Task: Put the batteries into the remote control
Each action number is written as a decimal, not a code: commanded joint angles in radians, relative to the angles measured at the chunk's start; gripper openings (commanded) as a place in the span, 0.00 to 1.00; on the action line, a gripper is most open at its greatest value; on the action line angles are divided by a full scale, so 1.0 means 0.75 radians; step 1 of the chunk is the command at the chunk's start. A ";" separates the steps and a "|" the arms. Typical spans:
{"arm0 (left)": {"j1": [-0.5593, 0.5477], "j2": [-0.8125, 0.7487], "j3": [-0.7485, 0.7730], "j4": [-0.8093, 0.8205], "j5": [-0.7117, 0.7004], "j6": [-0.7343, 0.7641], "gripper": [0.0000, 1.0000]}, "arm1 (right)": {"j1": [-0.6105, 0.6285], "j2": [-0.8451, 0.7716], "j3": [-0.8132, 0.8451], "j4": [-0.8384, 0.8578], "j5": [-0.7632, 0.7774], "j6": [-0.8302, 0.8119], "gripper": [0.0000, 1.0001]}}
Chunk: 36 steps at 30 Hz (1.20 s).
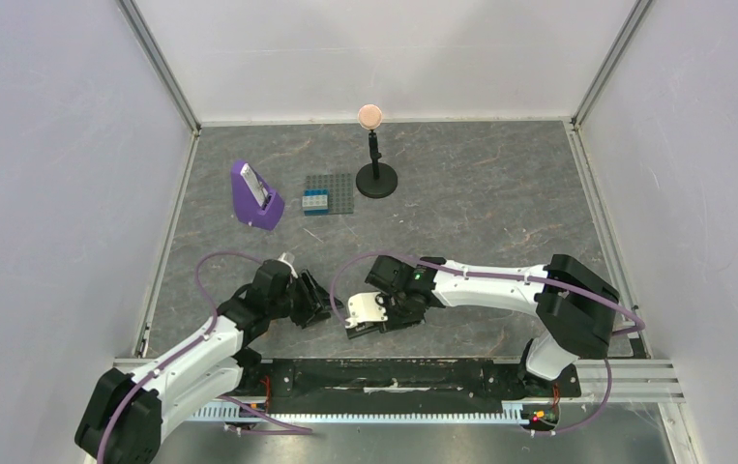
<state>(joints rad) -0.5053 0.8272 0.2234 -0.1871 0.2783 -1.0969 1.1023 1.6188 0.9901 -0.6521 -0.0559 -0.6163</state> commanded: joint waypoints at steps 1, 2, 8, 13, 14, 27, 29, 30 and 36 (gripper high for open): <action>0.007 -0.035 -0.013 -0.003 0.084 -0.009 0.54 | 0.009 -0.003 0.007 0.051 0.026 -0.100 0.16; 0.007 -0.046 -0.018 -0.013 0.096 -0.010 0.54 | 0.011 0.003 0.014 0.051 0.027 -0.099 0.16; 0.005 -0.162 -0.061 -0.055 0.117 -0.071 0.53 | 0.030 0.028 0.066 0.034 -0.032 0.011 0.17; 0.005 -0.262 -0.103 -0.077 0.110 -0.069 0.53 | 0.054 0.044 0.085 0.041 -0.093 0.131 0.18; 0.005 -0.272 -0.108 -0.081 0.112 -0.064 0.52 | 0.058 0.042 0.081 0.052 -0.097 0.146 0.18; 0.003 -0.003 -0.095 0.118 0.175 0.022 0.54 | 0.062 0.105 0.103 0.092 -0.080 0.268 0.19; 0.002 0.049 -0.091 0.156 0.196 0.041 0.54 | 0.063 0.115 0.098 0.092 -0.064 0.276 0.22; 0.002 0.071 -0.083 0.157 0.201 0.054 0.54 | 0.062 0.118 0.096 0.092 -0.058 0.276 0.23; 0.003 0.100 -0.071 0.162 0.208 0.072 0.54 | 0.061 0.121 0.072 0.119 -0.014 0.285 0.36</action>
<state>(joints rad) -0.5053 0.8951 0.1555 -0.0757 0.4301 -1.1042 1.1404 1.7000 1.0199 -0.6426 -0.0742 -0.4206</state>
